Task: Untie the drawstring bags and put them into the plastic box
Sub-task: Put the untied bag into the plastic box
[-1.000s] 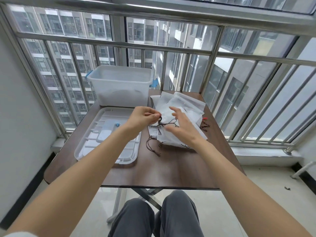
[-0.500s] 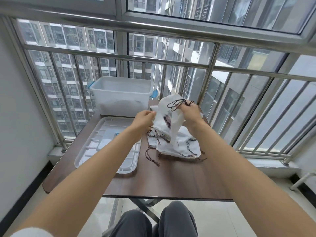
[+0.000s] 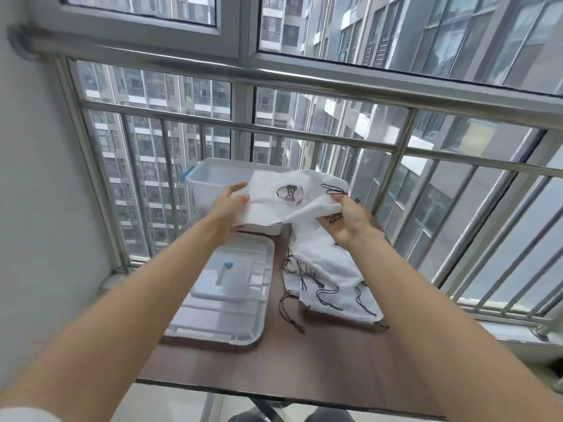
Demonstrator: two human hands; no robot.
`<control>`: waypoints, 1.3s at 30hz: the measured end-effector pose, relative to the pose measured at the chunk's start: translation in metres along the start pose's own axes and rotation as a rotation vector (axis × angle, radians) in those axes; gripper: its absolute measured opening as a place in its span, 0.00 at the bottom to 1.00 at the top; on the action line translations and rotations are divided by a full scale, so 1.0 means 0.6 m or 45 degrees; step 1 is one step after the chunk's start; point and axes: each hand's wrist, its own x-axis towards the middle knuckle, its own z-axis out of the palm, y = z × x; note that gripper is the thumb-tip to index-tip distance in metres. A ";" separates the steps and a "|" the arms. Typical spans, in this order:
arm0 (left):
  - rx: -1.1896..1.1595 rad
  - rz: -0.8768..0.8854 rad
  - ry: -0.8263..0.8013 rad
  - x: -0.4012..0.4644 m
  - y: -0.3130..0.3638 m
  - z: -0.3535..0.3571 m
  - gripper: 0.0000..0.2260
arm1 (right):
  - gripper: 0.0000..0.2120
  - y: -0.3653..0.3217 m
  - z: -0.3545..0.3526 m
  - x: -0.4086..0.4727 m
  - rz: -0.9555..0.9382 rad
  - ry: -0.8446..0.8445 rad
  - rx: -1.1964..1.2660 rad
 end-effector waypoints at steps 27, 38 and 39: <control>1.907 -0.035 -0.053 0.370 0.045 -0.077 0.15 | 0.17 0.067 0.198 0.351 -0.380 -0.368 -2.808; 1.449 0.608 0.218 0.272 0.040 -0.001 0.12 | 0.13 0.026 0.134 0.226 -0.842 -0.168 -1.906; 1.422 0.671 0.221 0.247 0.034 0.011 0.12 | 0.13 0.026 0.116 0.203 -0.855 -0.119 -1.852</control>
